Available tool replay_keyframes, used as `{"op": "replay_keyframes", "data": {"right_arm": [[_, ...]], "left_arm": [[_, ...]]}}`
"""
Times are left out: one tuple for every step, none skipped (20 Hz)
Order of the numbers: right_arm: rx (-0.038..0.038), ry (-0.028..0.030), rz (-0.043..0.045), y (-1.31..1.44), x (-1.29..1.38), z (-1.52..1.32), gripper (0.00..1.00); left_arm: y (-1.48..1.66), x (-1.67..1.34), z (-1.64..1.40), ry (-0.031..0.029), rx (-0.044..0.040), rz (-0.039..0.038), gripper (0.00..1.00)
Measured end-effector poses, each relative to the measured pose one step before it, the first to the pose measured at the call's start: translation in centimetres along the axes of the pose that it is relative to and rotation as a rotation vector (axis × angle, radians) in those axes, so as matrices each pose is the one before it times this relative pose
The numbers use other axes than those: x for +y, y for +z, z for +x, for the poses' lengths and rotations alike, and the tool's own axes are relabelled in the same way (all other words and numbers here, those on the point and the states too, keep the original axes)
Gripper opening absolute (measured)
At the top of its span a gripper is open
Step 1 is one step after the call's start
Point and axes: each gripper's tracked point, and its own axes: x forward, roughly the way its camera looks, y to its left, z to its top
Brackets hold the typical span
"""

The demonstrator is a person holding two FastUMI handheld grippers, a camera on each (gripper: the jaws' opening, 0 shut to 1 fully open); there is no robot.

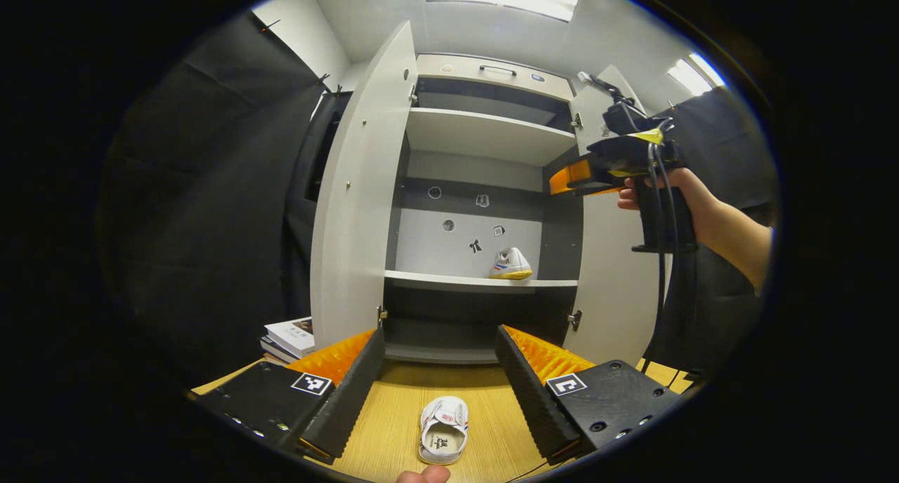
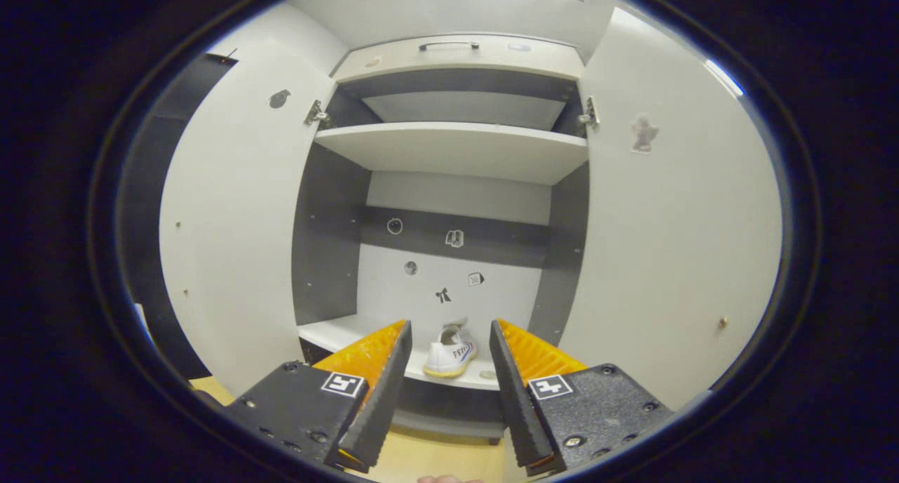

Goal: Grab one shoe with the right hand and put it into the shoe cabinet, grab the other shoe with the left hand and put it into the shoe cabinet; then close the right door with the right hand and the left door with the left hand.

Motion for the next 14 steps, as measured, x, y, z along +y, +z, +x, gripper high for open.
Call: {"op": "replay_keyframes", "data": {"right_arm": [[-0.00729,-0.01418,0.00558,-1.141,-0.167,-1.148,0.71],[-0.00793,-0.01604,0.0058,-0.99,-0.256,-1.008,0.71],[-0.00859,-0.01033,0.00188,-1.041,0.028,-0.724,0.75],[-0.00797,-0.00699,-0.00513,-0.948,-0.005,-0.873,0.71],[-0.00488,-0.01183,-0.01275,-1.087,-0.084,-0.947,0.71],[-0.00814,-0.0118,-0.01471,-0.844,-0.095,-1.021,0.75],[-0.00545,-0.01026,-0.00686,-0.944,0.215,-1.111,0.71],[-0.00672,0.00303,-0.00099,-0.791,0.482,-1.035,0.75],[-0.00355,0.00681,-0.00239,-0.783,0.671,-0.716,0.75],[0.00445,0.00133,-0.0038,-0.93,0.377,-0.96,0.71],[0.00655,0.00266,0.00391,-1.077,0.388,-0.894,0.71],[0.00401,0.00223,0.00865,-0.814,0.367,-0.873,0.71],[0.00291,-0.0082,0.00862,-0.917,0.106,-0.93,0.71],[-0.00269,-0.01864,0.00405,-0.908,-0.17,-0.752,0.71]], "left_arm": [[-0.044,-0.38,-0.061,-0.00855,0.00053,0.00471,0.95],[-0.104,-0.45,-0.106,-0.01174,0.00208,0.00317,0.95],[-0.107,-0.426,-0.143,-0.00929,0.00298,0.00165,0.95],[-0.084,-0.395,-0.103,-0.00842,0.00383,0.00011,0.95],[-0.124,-0.467,-0.029,-0.01027,0.00551,-0.00194,0.95],[-0.165,-0.367,-0.046,-0.00803,0.00464,-0.00004,0.95],[-0.107,-0.312,0.025,-0.00453,0.00349,0.00254,0.95],[-0.194,-0.25,-0.017,-0.00499,0.00354,0.00185,0.95],[-0.255,-0.216,-0.012,-0.00433,0.00687,0.00022,0.95],[-0.316,-0.202,0.005,-0.00364,0.00779,0.00007,0.95],[-0.312,-0.232,-0.041,-0.00421,0.00715,0.00025,0.95],[-0.319,-0.071,0.022,-0.00101,0.00678,0.0008,0.95],[-0.406,0.024,-0.014,0.00102,0.00939,-0.00002,0.95],[-0.49,0.003,-0.002,0.00235,0.0093,-0.00068,0.95]]}}
